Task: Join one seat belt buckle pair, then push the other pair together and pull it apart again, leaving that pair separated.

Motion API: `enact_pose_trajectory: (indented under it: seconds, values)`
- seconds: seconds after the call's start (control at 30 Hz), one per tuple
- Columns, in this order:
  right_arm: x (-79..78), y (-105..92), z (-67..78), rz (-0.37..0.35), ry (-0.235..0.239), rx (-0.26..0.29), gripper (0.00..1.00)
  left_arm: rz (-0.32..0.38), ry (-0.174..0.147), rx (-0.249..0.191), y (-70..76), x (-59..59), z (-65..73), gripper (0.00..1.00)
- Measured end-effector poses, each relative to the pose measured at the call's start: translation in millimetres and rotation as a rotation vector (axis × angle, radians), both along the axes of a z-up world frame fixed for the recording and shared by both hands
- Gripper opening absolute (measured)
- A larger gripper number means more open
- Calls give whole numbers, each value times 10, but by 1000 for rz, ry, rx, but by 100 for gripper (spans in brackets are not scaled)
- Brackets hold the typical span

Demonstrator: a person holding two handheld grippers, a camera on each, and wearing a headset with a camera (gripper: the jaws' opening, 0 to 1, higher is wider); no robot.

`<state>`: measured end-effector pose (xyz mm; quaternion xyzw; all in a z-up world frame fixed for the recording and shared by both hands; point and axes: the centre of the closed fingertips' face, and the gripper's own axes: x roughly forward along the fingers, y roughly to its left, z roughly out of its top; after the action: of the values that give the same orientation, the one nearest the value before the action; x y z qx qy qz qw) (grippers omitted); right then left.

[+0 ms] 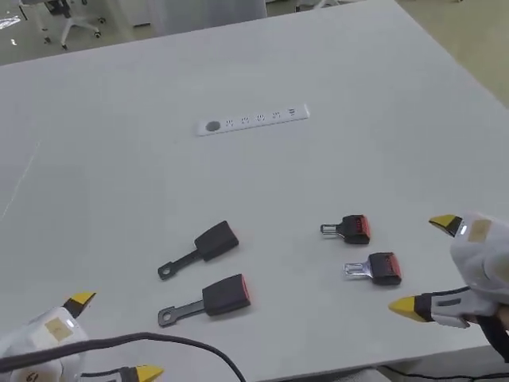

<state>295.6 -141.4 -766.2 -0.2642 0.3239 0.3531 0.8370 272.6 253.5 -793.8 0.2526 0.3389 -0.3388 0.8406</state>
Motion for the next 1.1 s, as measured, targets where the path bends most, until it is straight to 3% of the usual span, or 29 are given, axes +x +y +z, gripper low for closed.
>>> enact_pose_trajectory:
  seconds: [0.1,0.23,0.33,0.4,0.43,0.6,0.73,0.93,1.1]
  values:
    - [17,32,-16,33,8,-16,83,-43,29,10,-55,-29,-44,96]
    - [45,80,-31,94,8,-39,76,-72,50,6,-171,65,-38,90]
    - [62,79,-104,114,43,-55,71,-101,69,7,-299,153,-60,86]
    - [74,91,-144,132,58,-63,68,-124,136,15,-392,145,-113,78]
    - [84,84,-181,140,68,-72,66,-131,153,12,-455,169,-127,72]
    - [110,96,-317,176,96,-79,61,-222,156,90,-640,274,-228,67]
    - [137,102,-447,220,118,-90,56,-252,181,114,-754,313,-324,64]
    - [194,80,-610,257,161,-110,49,-288,244,145,-881,315,-491,59]
    - [233,20,-743,288,184,-153,47,-299,253,150,-982,395,-524,58]
